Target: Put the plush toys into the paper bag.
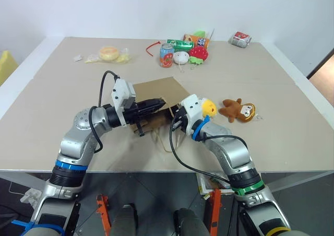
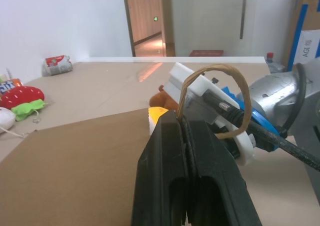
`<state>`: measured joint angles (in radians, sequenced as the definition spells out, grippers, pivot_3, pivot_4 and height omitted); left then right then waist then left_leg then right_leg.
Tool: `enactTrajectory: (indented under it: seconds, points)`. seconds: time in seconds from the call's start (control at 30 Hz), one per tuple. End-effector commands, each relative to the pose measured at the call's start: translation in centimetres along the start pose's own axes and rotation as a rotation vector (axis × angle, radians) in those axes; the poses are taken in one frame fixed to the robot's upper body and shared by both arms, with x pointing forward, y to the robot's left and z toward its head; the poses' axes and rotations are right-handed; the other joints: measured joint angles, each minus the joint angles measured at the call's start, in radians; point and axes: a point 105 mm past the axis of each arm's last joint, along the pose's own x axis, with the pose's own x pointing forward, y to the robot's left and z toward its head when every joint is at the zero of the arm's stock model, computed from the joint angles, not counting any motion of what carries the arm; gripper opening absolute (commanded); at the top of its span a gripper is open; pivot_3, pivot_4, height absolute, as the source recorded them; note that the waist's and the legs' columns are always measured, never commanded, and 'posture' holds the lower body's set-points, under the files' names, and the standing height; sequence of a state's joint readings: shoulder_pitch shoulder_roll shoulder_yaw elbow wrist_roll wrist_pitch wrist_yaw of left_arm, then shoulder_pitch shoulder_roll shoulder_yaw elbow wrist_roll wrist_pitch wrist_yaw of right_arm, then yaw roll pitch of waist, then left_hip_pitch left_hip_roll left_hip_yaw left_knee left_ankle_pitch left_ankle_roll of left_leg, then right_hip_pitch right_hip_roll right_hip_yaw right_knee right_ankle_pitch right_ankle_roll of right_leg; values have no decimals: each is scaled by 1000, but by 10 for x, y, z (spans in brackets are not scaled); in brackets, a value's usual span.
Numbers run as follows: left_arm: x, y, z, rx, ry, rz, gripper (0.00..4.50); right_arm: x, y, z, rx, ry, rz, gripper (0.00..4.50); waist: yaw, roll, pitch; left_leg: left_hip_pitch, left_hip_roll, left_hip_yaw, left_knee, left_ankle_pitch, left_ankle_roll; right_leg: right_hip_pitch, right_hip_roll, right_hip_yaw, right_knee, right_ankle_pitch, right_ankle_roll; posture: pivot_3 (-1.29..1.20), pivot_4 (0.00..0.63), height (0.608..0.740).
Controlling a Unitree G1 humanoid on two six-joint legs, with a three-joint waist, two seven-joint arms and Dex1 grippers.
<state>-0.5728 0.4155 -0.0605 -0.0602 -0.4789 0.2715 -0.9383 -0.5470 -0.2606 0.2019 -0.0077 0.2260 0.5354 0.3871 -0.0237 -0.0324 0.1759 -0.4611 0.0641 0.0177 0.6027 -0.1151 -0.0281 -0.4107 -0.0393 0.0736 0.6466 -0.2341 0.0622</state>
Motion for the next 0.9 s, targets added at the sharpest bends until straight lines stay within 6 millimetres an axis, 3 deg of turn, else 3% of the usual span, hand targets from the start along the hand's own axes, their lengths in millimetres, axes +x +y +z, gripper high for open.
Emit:
enactTrajectory:
  seconds: [0.03, 0.3, 0.43, 0.53, 0.67, 0.9]
  points:
    - [2, 27, 6, 23, 14, 140, 0, -2, -13, 19, 6, -81, -60, 37, 0, 0, 0, 0, 0, 0, 0, 0, 0, 0, 0, 0, 0, 0, 0, 0, 150, 740]
    - [4, 27, 10, -11, -12, 148, 0, 5, 1, 14, 2, -64, -32, 37, 0, 0, 0, 0, 0, 0, 0, 0, 0, 0, 0, 0, 0, 0, 0, 0, 150, 740]
    - [4, 25, 11, -13, -17, 143, 0, 7, 14, -27, -66, 142, 24, 37, 0, 0, 0, 0, 0, 0, -1, 0, 0, 0, 0, 0, 0, 0, 0, 0, 150, 740]
    - [5, 24, 13, -18, -31, 141, 0, 6, 7, -44, -80, 214, -21, 37, -1, 0, 0, 0, 0, 0, -1, 0, 0, 0, 0, 0, 0, 0, 0, 0, 150, 740]
    - [7, 24, 29, -70, -104, 135, 0, 8, -5, -42, -57, 210, -79, 37, 0, 0, 0, 1, 0, -1, -1, 0, 0, 1, 0, 0, 0, 0, 0, 0, 150, 740]
    - [6, 3, 44, -91, -147, 25, 0, 14, -3, -34, -48, 181, -85, 37, -1, 0, 0, 1, 0, 0, 0, 2, -1, 1, 0, 0, 0, 3, -2, 0, 150, 740]
